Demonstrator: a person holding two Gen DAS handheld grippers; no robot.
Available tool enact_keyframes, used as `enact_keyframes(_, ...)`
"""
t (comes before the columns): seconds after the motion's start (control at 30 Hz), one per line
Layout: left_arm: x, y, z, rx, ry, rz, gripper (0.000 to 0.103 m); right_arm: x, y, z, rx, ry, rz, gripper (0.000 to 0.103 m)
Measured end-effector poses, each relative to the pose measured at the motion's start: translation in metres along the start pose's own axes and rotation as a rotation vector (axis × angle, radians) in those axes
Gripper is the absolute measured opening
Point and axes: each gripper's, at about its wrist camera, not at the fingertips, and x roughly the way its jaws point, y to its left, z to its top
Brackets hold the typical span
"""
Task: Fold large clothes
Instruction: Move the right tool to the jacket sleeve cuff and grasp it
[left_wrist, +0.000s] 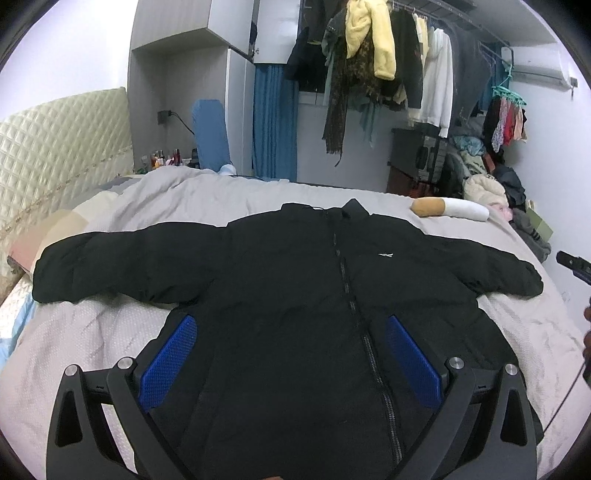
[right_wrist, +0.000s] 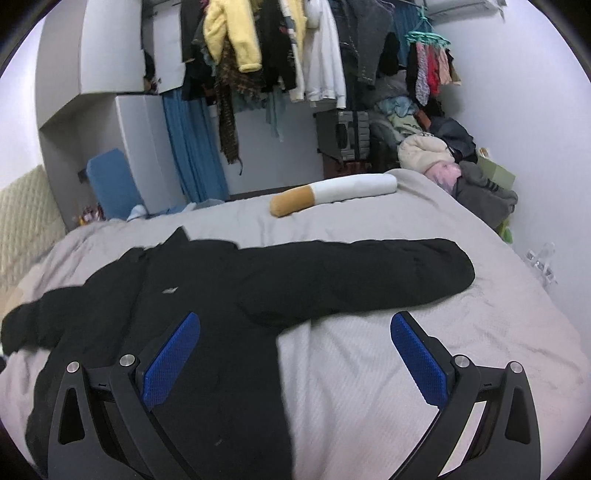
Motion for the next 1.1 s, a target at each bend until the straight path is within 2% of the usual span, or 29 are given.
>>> enact_keyframes(0.13, 0.004, -0.004, -0.006, 0.010, -0.008, 0.011, 0.103, 0.045, -0.049, 0.003, 0.067, 0.045, -0.046, 0.103)
enact_keyframes(0.27, 0.019, -0.008, -0.019, 0.022, 0.035, 0.021, 0.103, 0.098, -0.120, -0.009, 0.239, 0.118, -0.053, 0.103)
enact_keyframes(0.47, 0.050, -0.007, -0.023, 0.019, 0.068, 0.047, 0.103, 0.159, -0.199, -0.030, 0.456, 0.138, -0.008, 0.102)
enact_keyframes(0.57, 0.063, 0.000, -0.021, -0.017, 0.072, 0.062, 0.103, 0.184, -0.228, -0.040, 0.566, 0.107, 0.005, 0.099)
enact_keyframes(0.77, 0.093, 0.012, -0.026, -0.057, 0.081, 0.115, 0.102, 0.214, -0.273, -0.052, 0.786, -0.039, 0.011, 0.098)
enact_keyframes(0.8, 0.100, 0.013, -0.027, -0.062, 0.084, 0.128, 0.103, 0.217, -0.278, -0.052, 0.806, -0.083, 0.015, 0.098)
enact_keyframes(0.93, 0.116, 0.014, -0.029, -0.046, 0.085, 0.161, 0.103, 0.226, -0.284, -0.047, 0.809, -0.147, 0.015, 0.098)
enact_keyframes(1.03, 0.120, 0.009, -0.029, -0.022, 0.069, 0.161, 0.102, 0.229, -0.289, -0.044, 0.814, -0.160, -0.023, 0.085)
enact_keyframes(1.07, 0.121, 0.007, -0.029, -0.014, 0.074, 0.156, 0.103, 0.229, -0.288, -0.043, 0.812, -0.157, -0.038, 0.076)
enact_keyframes(1.1, 0.122, 0.006, -0.029, -0.005, 0.077, 0.151, 0.102, 0.229, -0.288, -0.042, 0.810, -0.156, -0.048, 0.055)
